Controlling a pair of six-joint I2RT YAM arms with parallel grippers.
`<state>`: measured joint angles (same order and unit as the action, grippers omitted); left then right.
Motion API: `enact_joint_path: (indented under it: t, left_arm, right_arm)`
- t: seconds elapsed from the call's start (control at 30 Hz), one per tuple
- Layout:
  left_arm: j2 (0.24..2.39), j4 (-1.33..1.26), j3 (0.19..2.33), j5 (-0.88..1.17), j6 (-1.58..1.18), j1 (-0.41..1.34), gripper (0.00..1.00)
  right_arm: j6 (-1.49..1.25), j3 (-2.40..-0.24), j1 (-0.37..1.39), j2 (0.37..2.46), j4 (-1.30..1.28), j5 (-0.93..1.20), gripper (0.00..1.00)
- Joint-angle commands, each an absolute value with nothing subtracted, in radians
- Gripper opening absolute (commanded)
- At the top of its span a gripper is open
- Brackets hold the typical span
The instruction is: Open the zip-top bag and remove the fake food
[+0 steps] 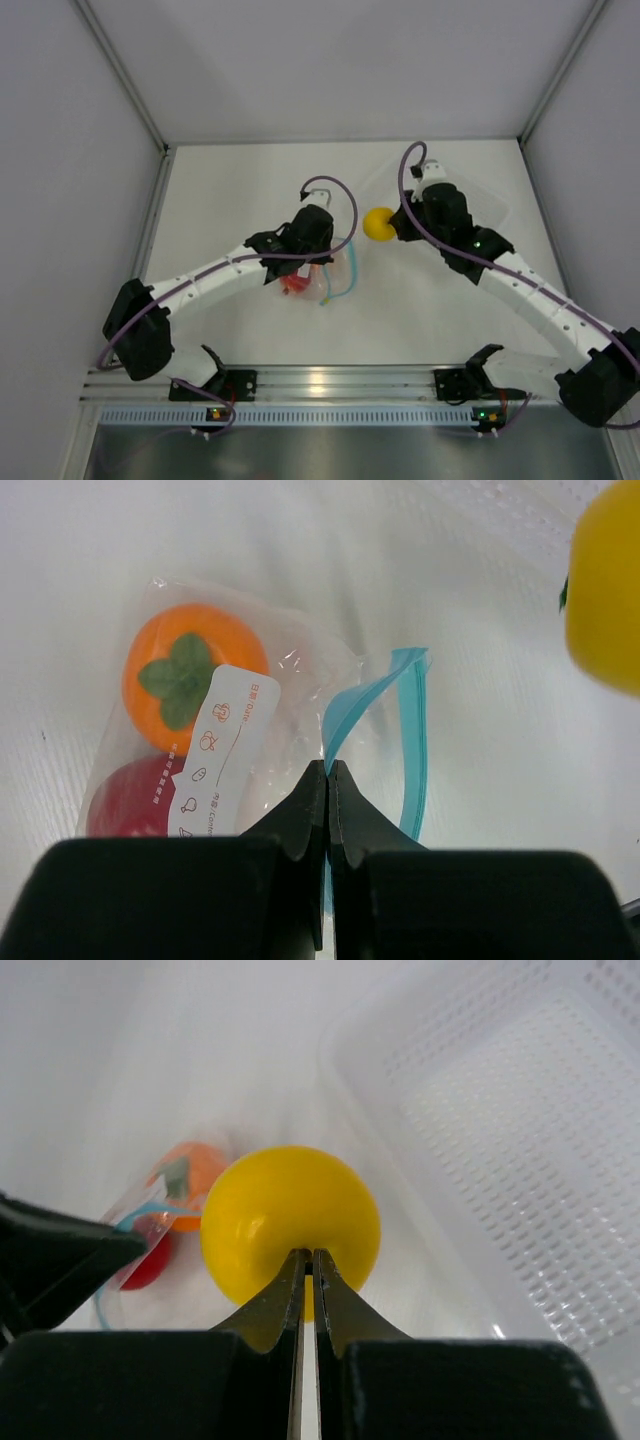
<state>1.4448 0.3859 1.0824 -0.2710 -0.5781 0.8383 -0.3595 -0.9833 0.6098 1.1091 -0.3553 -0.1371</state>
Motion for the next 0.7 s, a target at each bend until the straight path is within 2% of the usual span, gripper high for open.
enact_joint_path:
  t: [0.0, 0.2, 0.5, 0.67]
  left_arm:
    - [1.387, 0.351, 1.069, -0.29, -0.597, 0.833, 0.0]
    - [1.367, 0.353, 1.058, -0.272, -0.598, 0.834, 0.0]
    - [1.302, 0.353, 1.04, -0.256, -0.58, 0.833, 0.0]
    - [1.273, 0.353, 1.037, -0.255, -0.568, 0.831, 0.0]
  right_arm:
    - [-0.278, -1.121, 0.53, 1.205, -0.408, -0.196, 0.0]
    - [-0.239, -1.345, 0.404, 1.463, -0.462, -0.271, 0.0]
    - [-0.147, -1.768, 0.339, 1.857, -0.636, -0.403, 0.0]
    - [-0.112, -1.897, 0.318, 2.023, -0.734, -0.41, 0.01]
